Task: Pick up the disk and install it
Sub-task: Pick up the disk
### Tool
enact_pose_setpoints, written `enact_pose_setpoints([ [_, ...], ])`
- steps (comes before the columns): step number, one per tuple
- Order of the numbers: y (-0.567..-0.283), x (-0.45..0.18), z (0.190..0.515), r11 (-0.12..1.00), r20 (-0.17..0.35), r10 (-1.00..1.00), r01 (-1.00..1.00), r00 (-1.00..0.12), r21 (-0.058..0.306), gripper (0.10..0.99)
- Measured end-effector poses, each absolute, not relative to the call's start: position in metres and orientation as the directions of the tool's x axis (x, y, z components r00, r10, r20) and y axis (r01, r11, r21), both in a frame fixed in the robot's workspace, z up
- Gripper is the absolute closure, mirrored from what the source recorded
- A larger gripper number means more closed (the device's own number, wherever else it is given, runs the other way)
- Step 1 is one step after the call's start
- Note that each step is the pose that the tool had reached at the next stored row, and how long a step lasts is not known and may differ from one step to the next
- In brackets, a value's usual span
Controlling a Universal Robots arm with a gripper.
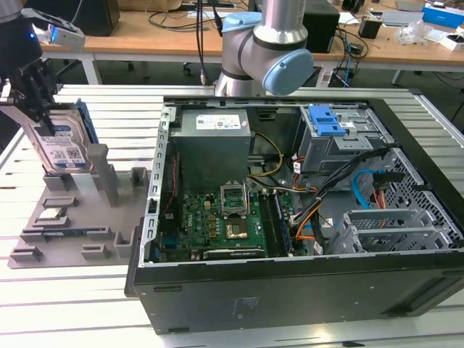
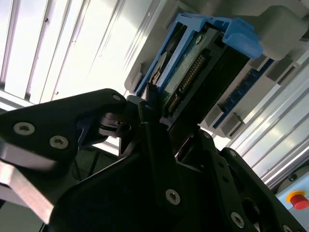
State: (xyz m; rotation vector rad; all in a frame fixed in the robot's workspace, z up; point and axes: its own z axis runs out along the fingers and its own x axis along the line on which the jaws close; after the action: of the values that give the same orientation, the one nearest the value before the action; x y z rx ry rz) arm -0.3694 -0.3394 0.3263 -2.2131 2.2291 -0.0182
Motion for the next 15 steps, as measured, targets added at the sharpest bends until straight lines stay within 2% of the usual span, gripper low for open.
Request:
enact_pose_setpoints([
  [15,-0.339,-0.369,0.358,0.007,0.008,-1.0,-1.0,-0.007,-0.009,0.725],
])
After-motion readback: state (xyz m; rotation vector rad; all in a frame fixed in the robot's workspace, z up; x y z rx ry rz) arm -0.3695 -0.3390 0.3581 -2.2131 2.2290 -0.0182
